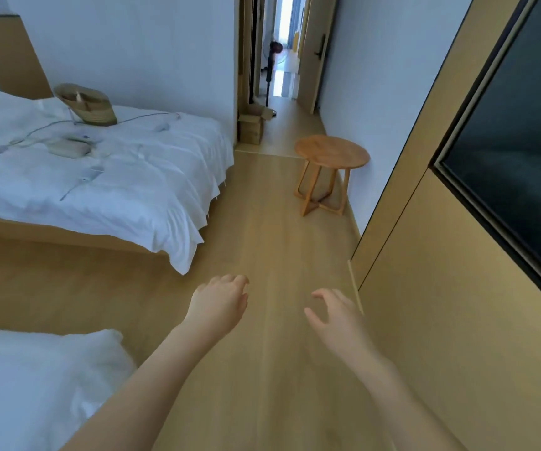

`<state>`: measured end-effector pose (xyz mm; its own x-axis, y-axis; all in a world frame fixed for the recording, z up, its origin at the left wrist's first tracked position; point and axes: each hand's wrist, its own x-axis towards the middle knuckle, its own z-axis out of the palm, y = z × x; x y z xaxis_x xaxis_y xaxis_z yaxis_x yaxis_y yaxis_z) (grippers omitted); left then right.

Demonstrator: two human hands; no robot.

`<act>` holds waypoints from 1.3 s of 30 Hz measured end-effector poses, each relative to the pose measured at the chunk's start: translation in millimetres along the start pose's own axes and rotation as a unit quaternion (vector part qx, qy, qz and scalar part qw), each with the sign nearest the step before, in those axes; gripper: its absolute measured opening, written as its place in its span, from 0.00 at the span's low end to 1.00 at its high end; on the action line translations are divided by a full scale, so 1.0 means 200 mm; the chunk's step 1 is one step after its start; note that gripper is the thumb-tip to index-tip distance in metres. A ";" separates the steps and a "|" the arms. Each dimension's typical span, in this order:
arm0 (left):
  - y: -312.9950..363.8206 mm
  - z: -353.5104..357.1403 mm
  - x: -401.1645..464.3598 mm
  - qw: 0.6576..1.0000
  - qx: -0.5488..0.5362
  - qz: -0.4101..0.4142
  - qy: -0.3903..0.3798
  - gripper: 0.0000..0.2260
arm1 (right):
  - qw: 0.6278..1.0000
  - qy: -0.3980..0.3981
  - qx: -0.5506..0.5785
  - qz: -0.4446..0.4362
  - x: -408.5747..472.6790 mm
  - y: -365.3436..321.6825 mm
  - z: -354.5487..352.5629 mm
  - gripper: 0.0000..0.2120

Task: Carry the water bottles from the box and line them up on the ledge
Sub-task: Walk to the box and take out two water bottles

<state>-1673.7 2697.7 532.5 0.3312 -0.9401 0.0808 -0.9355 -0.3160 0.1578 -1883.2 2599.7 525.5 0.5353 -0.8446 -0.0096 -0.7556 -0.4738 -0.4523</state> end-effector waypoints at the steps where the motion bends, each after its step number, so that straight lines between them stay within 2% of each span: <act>1: -0.02 -0.01 0.11 1.000 -0.003 0.004 0.002 0.14 | 1.000 0.004 -0.005 0.001 0.10 0.00 -0.01 0.18; 9: -0.14 0.21 0.97 0.999 -0.009 -0.011 -0.038 0.13 | 0.999 -0.021 -0.044 -0.012 0.97 0.10 0.05 0.20; 15: -0.17 0.35 1.83 0.998 -0.005 -0.052 -0.041 0.11 | 0.997 -0.070 -0.030 -0.011 1.88 0.25 0.02 0.20; 21: -0.32 0.28 2.62 0.994 -0.014 -0.109 -0.015 0.10 | 0.990 -0.079 -0.092 -0.067 2.80 0.25 -0.16 0.20; 26: -0.50 0.31 3.17 0.991 0.000 -0.134 -0.018 0.10 | 0.978 -0.098 -0.152 -0.106 3.37 0.25 -0.08 0.20; 32: -0.77 0.45 3.92 0.993 -0.014 -0.106 -0.043 0.08 | 0.977 -0.100 -0.164 -0.095 4.14 0.26 0.07 0.21; 39: -0.98 0.34 4.94 0.998 -0.041 -0.055 -0.014 0.12 | 0.985 -0.039 -0.151 -0.068 5.10 0.06 -0.02 0.20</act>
<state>-1171.5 1822.0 515.3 0.4269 -0.9038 0.0302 -0.8800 -0.4075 0.2441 -1347.5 1731.4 513.4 0.6574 -0.7524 -0.0409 -0.7468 -0.6433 -0.1689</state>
